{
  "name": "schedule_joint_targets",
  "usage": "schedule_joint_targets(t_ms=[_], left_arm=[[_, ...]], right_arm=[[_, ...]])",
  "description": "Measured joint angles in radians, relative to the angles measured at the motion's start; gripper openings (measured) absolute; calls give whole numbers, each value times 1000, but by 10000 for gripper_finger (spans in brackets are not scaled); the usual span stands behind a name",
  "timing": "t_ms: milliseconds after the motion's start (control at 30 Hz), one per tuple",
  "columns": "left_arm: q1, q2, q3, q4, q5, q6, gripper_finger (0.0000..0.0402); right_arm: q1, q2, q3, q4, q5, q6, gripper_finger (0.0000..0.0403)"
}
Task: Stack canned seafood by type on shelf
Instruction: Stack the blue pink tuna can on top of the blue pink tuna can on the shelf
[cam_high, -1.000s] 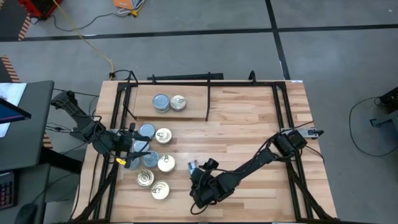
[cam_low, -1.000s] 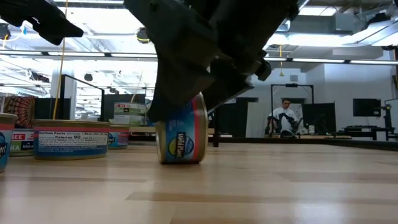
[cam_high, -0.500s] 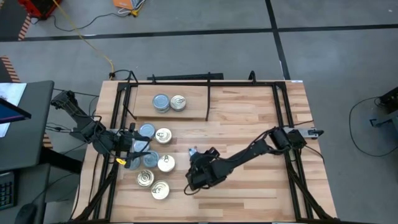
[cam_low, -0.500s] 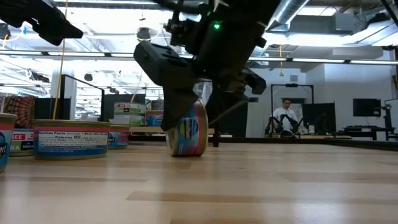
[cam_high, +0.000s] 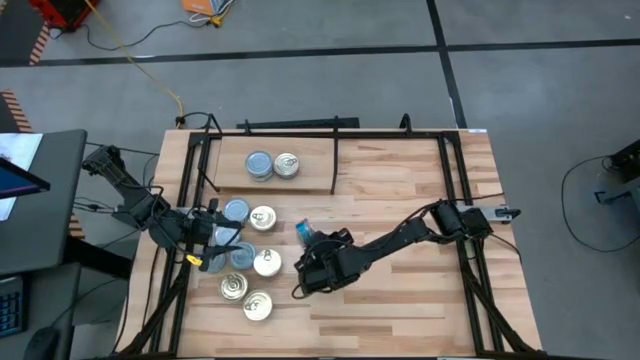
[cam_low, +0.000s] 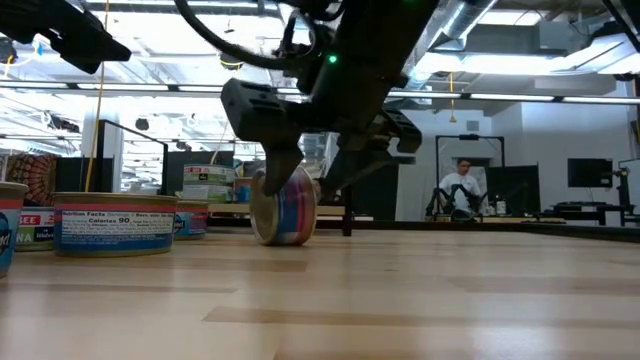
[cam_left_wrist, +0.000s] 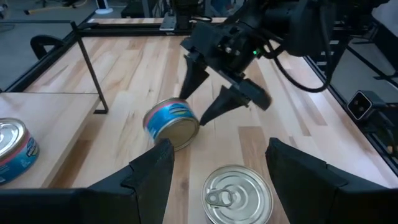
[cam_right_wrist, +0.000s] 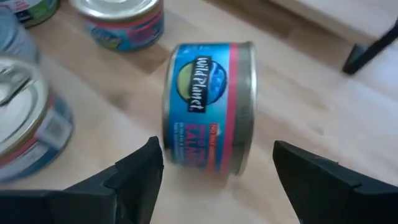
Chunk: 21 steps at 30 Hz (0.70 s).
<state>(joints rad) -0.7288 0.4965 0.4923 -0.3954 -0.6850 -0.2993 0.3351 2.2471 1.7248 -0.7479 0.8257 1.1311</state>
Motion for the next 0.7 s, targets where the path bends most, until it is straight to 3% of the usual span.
schedule_joint_targets(t_ms=[300, 700], left_arm=[[0, 0, 0, -35, 22, 4, 242], [0, 0, 0, -15, 52, 108, 242]], right_arm=[[-46, -2, 1, 91, -2, -204, 327], [-122, -3, 1, 149, -92, -355, 333]])
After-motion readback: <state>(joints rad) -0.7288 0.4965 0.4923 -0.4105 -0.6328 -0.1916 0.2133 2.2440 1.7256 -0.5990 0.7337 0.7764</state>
